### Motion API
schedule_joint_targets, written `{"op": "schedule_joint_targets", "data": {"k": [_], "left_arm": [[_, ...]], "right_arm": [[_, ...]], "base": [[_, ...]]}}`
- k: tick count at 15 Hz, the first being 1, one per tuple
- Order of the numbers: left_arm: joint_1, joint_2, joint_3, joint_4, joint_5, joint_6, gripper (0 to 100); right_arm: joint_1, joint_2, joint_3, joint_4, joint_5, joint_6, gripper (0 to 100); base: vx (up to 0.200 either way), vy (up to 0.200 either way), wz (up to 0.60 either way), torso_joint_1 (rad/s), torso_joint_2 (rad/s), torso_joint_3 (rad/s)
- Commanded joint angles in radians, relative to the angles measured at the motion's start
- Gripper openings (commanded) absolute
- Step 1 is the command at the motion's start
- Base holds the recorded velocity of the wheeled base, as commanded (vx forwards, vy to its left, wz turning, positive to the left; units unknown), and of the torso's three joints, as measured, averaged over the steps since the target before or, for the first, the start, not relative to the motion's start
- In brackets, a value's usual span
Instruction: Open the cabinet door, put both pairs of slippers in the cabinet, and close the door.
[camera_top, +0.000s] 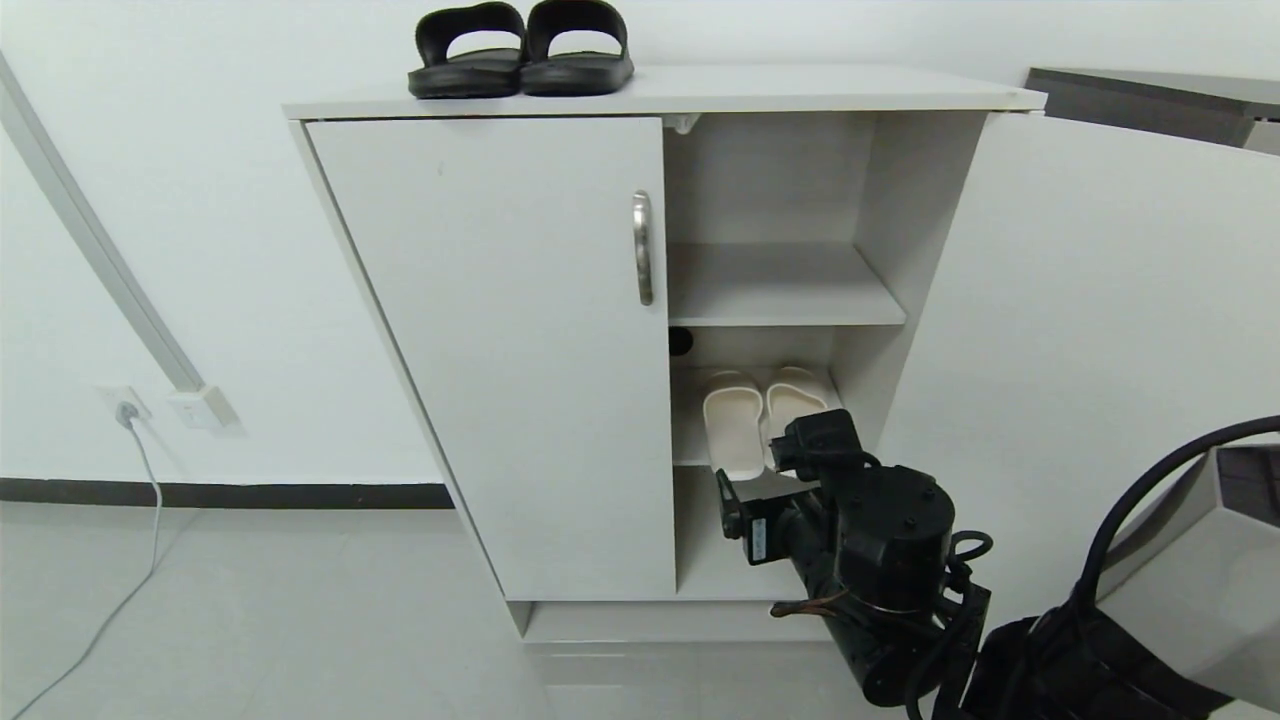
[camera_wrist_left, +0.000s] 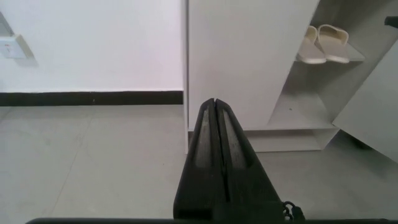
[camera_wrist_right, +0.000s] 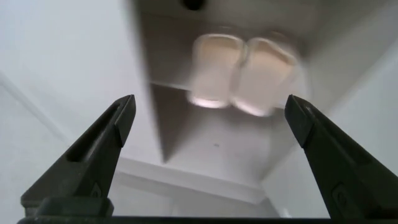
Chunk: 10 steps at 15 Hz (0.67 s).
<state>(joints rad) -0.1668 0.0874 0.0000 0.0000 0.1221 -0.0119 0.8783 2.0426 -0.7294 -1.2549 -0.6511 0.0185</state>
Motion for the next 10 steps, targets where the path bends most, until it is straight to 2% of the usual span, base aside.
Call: {"op": "schedule_joint_targets", "data": {"k": [1, 8, 9, 10], "left_arm": [[0.001, 0.002, 0.000, -0.002, 0.001, 0.000, 0], [0.001, 0.002, 0.000, 0.000, 0.001, 0.000, 0], [0.001, 0.002, 0.000, 0.000, -0.001, 0.015, 0], [0.003, 0.002, 0.000, 0.000, -0.002, 0.050, 0]], "right_arm": [[-0.002, -0.001, 0.001, -0.001, 0.001, 0.000, 100], [-0.002, -0.001, 0.004, -0.001, 0.001, 0.000, 100], [-0.002, -0.001, 0.004, -0.001, 0.001, 0.000, 100], [-0.002, -0.002, 0.007, -0.003, 0.001, -0.002, 100]], "base": [[0.000, 0.200, 0.00, -0.002, 0.00, 0.007], [0.000, 0.200, 0.00, 0.000, 0.00, 0.002], [0.000, 0.200, 0.00, 0.002, 0.00, 0.002], [0.000, 0.200, 0.00, -0.002, 0.00, 0.002]]}}
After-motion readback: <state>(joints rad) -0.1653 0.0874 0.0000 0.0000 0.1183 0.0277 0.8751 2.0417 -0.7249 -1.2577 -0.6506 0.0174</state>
